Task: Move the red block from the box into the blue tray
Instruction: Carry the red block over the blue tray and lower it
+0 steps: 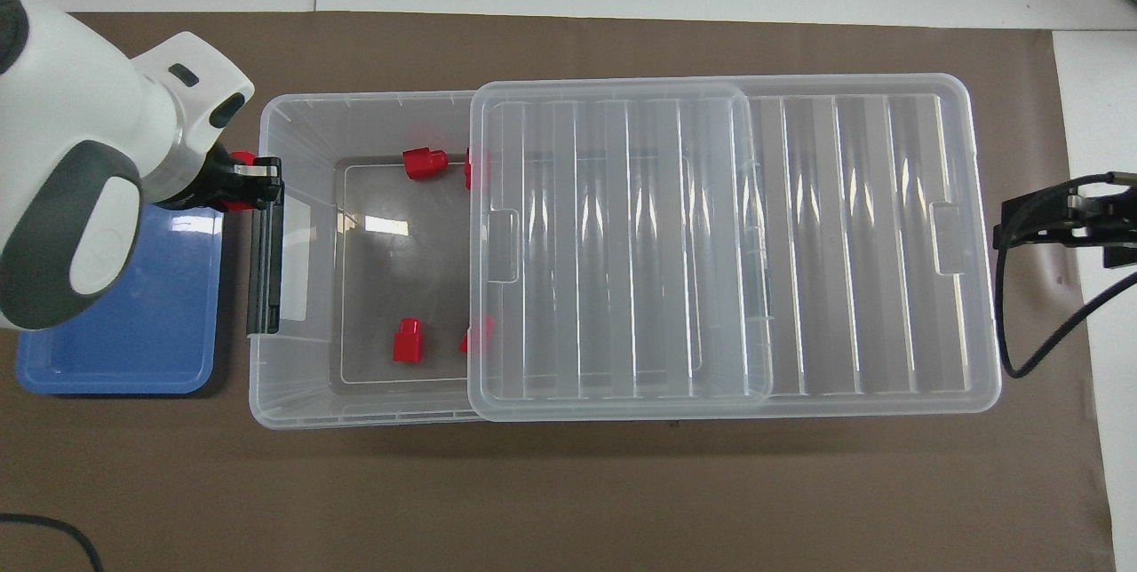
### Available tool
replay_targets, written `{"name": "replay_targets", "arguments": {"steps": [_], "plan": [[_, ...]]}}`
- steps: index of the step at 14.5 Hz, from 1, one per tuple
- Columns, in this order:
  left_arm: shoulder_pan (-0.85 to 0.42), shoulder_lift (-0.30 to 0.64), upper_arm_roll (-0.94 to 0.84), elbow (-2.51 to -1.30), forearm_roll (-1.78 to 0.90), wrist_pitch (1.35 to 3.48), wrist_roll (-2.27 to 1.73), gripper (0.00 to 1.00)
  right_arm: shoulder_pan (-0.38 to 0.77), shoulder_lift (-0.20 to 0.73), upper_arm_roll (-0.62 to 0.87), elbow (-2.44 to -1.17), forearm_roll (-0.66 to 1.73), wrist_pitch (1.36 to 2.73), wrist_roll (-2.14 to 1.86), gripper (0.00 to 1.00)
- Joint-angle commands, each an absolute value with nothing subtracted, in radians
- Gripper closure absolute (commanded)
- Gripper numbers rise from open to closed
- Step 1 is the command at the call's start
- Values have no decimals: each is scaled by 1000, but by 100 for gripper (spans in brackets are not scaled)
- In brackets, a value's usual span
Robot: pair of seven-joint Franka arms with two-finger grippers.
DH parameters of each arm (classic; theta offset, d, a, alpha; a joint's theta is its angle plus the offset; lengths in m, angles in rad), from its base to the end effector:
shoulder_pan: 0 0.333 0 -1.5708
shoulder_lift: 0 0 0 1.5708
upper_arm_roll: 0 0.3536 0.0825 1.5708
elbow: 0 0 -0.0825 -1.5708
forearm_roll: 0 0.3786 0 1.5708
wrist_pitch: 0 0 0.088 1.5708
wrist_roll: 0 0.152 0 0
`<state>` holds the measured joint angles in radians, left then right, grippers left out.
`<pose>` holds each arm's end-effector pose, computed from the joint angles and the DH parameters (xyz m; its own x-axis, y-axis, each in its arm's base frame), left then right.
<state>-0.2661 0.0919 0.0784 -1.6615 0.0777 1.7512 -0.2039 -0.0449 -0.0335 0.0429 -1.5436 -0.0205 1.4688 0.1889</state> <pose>0.5808 -0.1015 0.5384 0.9999 0.0013 0.0144 0.0024 -0.9966 -0.0823 0.5252 -0.0039 0.6390 0.9808 -0.1918 -0.0364 -0.1908 -0.9812 0.0293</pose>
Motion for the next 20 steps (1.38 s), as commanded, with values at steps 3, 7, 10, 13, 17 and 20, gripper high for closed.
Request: {"name": "replay_targets", "arguments": {"steps": [3, 7, 10, 13, 17, 20], "plan": [[-49, 52, 74, -1670, 49, 1719, 133, 88, -58, -57, 40, -1566, 0, 1474, 209, 0], [43, 51, 74, -1759, 48, 1888, 222, 88, -95, -58, 37, -1609, 2, 1551, 206, 4], [57, 57, 74, -1860, 48, 2032, 235, 88, -127, -58, 35, -1647, 6, 1575, 85, 100], [40, 77, 72, -1974, 48, 2201, 227, 88, -204, -78, 35, -1747, 8, 1713, -11, 100], [77, 133, 72, -2023, 46, 2318, 239, 88, -230, -72, 35, -1851, 8, 1900, -2, 100], [138, 187, 72, -2017, 45, 2393, 310, 88, -232, -16, 34, -1867, 6, 1999, -2, 100]]}}
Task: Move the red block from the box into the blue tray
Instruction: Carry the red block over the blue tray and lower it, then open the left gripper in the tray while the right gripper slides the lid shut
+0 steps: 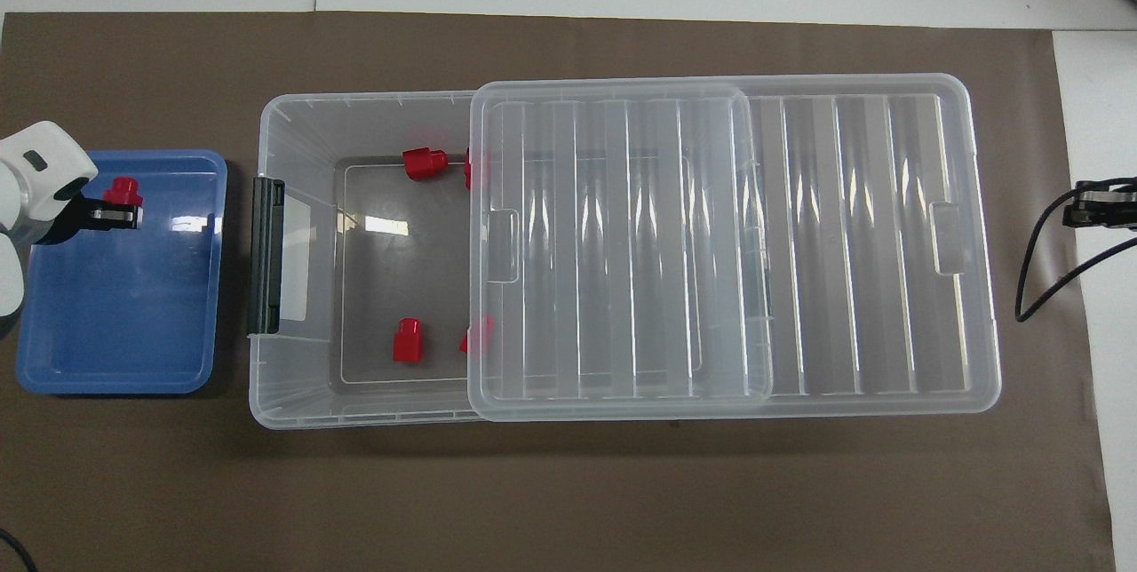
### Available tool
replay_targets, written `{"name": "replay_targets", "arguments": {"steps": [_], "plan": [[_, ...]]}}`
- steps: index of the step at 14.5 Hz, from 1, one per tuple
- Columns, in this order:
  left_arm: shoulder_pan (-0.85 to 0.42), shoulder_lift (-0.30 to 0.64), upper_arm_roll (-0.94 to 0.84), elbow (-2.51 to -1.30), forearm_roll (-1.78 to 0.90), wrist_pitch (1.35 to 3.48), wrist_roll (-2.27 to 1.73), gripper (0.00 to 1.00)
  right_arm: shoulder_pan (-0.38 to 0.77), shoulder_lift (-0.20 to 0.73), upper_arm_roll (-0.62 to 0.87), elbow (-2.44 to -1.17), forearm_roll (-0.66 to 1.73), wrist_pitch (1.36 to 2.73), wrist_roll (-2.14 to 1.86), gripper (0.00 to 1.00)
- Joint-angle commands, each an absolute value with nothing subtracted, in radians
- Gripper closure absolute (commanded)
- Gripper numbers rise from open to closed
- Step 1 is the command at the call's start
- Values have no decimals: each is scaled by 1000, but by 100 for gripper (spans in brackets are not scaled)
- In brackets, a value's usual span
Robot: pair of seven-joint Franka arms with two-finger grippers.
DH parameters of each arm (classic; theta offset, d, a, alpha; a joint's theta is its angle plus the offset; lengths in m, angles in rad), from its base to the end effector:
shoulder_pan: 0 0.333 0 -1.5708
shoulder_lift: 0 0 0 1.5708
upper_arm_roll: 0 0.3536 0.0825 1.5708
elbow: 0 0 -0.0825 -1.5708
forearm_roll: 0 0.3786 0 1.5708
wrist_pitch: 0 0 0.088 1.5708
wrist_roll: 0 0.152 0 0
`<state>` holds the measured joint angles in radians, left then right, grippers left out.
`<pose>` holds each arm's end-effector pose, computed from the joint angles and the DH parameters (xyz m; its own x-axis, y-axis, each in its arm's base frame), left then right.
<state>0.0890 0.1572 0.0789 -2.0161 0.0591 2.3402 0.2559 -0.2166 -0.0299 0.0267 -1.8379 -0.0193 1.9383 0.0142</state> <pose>0.5988 0.1031 0.3879 0.9805 -0.1332 0.1443 -0.1193 -0.9877 -0.1008 0.5557 -0.1088 0.5409 0.9723 -0.1942 0.1301 -0.1981 -0.9800 0.0177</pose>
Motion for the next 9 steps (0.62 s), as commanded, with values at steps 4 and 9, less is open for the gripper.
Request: {"name": "replay_targets", "arguments": {"steps": [4, 9], "plan": [[132, 259, 72, -2023, 8, 2473, 299, 88, -223, 49, 35, -1873, 5, 2069, 26, 100], [150, 259, 72, -2045, -80, 2407, 279, 88, -195, 52, 37, -1928, 3, 2099, 37, 100]]}}
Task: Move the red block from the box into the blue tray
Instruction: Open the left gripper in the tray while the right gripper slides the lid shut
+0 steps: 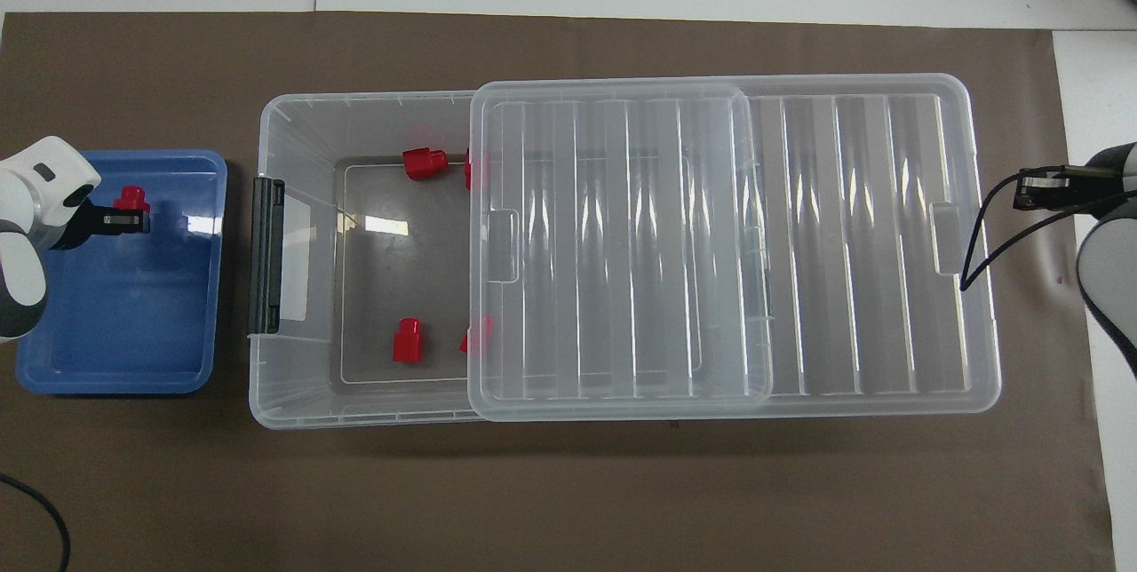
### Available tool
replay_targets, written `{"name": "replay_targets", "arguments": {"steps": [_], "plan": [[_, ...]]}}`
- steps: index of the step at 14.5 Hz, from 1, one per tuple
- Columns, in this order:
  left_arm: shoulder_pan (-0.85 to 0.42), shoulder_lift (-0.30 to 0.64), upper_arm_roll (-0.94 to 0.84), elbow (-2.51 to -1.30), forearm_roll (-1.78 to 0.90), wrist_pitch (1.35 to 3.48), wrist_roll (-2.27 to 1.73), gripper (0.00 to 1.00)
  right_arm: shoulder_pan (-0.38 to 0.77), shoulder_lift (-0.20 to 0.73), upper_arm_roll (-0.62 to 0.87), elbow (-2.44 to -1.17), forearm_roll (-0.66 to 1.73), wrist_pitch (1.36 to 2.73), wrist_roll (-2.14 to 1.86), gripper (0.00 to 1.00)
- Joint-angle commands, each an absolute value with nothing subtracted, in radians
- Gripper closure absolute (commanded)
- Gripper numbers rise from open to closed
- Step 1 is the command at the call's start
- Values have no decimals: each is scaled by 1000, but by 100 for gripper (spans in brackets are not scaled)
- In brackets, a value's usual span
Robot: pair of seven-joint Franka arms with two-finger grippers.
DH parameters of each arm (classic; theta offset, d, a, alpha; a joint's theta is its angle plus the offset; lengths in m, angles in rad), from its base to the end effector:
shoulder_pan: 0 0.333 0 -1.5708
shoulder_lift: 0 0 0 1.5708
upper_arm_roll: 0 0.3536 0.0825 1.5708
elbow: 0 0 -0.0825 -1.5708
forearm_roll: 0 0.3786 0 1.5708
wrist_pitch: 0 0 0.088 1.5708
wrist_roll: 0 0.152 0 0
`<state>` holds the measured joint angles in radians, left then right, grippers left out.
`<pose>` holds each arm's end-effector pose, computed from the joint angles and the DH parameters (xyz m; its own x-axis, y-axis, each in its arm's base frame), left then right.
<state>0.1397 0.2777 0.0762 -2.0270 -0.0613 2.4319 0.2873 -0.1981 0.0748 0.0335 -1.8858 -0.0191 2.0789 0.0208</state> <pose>0.6057 0.1293 0.3190 0.9911 -0.0322 0.1293 -0.0309 -0.9994 -0.0125 0.5872 -0.0997 0.4714 0.9775 -0.1744 0.1183 -0.1771 -0.9841 0.0127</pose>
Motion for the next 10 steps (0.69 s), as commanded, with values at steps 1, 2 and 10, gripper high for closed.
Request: {"name": "replay_targets", "arguments": {"steps": [1, 2, 10], "plan": [[152, 258, 72, -2043, -80, 2392, 276, 87, -193, 52, 37, -1928, 3, 2098, 37, 100], [152, 253, 74, -2043, -80, 2370, 269, 87, -193, 52, 41, -1928, 3, 2095, 49, 100], [137, 143, 72, -2172, -80, 2384, 247, 87, -91, 49, 48, -1924, 8, 2077, 135, 100]]}}
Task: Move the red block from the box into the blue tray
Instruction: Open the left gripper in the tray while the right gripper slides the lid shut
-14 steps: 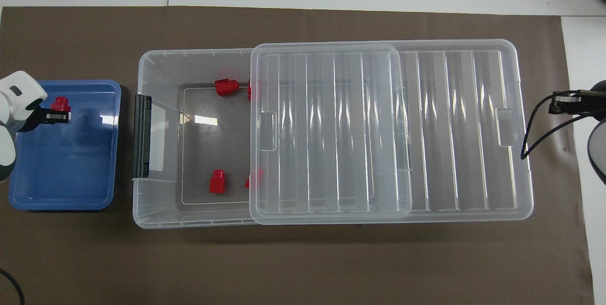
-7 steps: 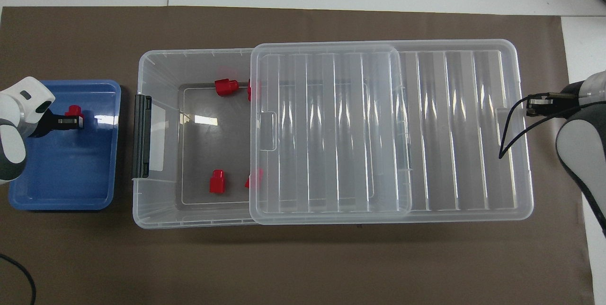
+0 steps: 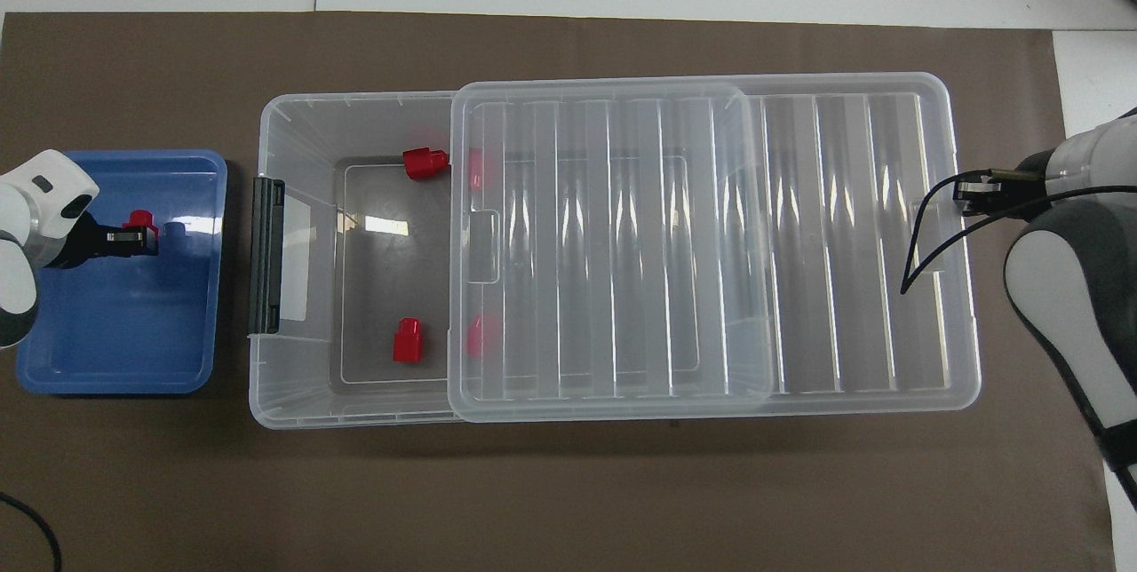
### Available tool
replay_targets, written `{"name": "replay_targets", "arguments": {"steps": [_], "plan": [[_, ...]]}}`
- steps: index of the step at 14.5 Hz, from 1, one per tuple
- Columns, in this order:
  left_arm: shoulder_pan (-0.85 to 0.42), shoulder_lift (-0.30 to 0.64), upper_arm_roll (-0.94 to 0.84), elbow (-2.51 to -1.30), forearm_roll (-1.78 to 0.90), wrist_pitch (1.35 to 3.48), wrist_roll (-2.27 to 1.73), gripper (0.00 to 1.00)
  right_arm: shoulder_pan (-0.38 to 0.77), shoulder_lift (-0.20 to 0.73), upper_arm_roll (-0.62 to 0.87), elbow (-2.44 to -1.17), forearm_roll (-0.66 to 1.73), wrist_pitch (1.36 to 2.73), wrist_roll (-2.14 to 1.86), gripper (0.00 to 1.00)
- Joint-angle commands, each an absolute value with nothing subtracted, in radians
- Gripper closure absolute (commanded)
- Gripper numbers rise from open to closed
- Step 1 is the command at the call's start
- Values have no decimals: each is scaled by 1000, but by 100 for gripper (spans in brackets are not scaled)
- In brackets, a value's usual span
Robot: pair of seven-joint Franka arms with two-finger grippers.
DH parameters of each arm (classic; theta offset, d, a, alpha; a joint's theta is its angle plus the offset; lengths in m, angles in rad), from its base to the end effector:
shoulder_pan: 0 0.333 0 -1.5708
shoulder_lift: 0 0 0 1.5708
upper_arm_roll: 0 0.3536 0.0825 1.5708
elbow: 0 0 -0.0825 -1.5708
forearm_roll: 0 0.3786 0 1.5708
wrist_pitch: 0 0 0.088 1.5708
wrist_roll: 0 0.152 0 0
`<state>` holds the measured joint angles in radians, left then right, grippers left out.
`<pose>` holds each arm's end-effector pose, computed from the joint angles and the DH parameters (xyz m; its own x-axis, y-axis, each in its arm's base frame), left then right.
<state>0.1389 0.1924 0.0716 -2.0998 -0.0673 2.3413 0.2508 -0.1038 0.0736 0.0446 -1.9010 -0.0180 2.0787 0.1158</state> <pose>0.5707 0.1179 0.3290 0.9984 0.0044 0.0566 0.0031 -0.9997 0.0235 0.5910 -0.0372 0.4647 0.9806 -0.1656 0.1048 -0.1666 -0.9860 0.0012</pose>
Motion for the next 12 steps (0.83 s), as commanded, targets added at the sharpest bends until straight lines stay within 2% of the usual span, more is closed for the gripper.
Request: {"name": "replay_targets", "arguments": {"steps": [1, 2, 12], "plan": [[135, 131, 72, -2204, -80, 2435, 253, 87, -75, 48, 48, -1924, 8, 2065, 138, 100], [135, 123, 72, -2238, -80, 2486, 262, 87, -48, 48, 48, -1924, 8, 2054, 155, 100], [135, 133, 72, -2284, -80, 2618, 296, 87, 93, 38, 49, -1924, 9, 2005, 294, 100]]}}
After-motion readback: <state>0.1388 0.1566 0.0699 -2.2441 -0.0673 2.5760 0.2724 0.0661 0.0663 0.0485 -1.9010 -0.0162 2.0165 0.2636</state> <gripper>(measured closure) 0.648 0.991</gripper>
